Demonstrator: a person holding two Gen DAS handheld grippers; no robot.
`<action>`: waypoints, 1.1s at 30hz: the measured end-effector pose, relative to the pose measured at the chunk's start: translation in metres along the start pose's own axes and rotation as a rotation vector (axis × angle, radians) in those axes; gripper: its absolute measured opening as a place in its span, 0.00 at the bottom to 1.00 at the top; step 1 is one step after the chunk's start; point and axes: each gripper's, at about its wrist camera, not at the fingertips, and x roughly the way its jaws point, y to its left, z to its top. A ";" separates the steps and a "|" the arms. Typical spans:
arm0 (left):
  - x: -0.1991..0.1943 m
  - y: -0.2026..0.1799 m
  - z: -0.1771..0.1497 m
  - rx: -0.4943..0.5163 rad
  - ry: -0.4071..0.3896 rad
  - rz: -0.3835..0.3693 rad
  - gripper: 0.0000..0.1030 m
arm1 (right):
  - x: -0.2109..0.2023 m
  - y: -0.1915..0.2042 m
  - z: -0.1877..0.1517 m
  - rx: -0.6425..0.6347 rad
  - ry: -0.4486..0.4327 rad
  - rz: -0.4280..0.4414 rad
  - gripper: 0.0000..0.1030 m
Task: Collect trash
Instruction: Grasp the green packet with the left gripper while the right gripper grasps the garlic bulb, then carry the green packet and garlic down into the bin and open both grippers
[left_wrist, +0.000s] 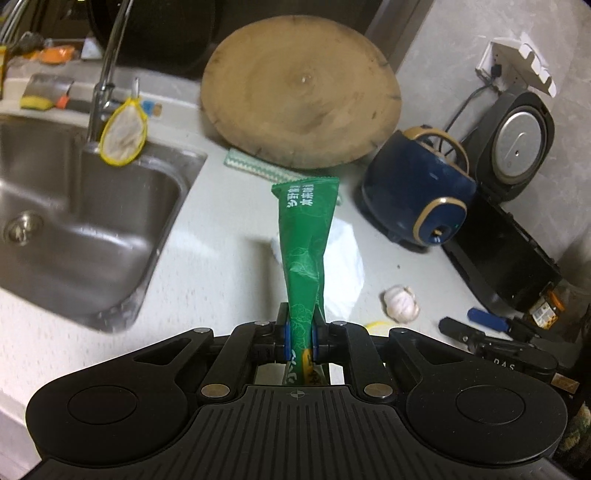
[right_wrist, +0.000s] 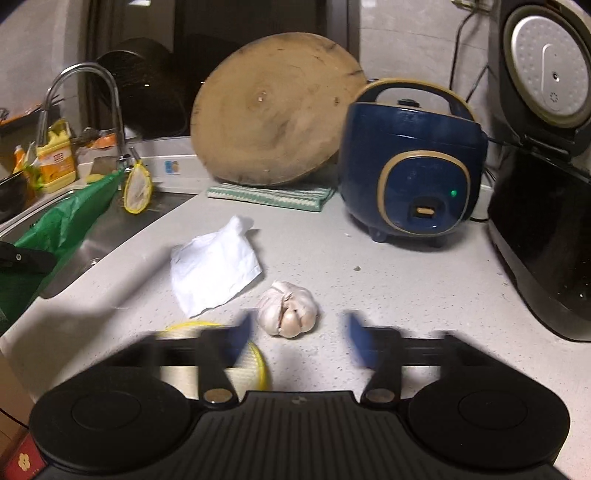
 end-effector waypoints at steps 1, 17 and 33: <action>0.002 0.000 -0.002 0.001 0.006 0.009 0.12 | 0.003 0.003 0.000 -0.012 -0.006 0.005 0.72; 0.003 0.012 -0.011 -0.041 0.027 0.082 0.12 | 0.089 0.003 0.018 0.058 0.182 0.037 0.53; -0.072 0.048 -0.056 0.082 0.060 -0.092 0.12 | -0.065 0.101 -0.004 0.048 0.086 0.219 0.53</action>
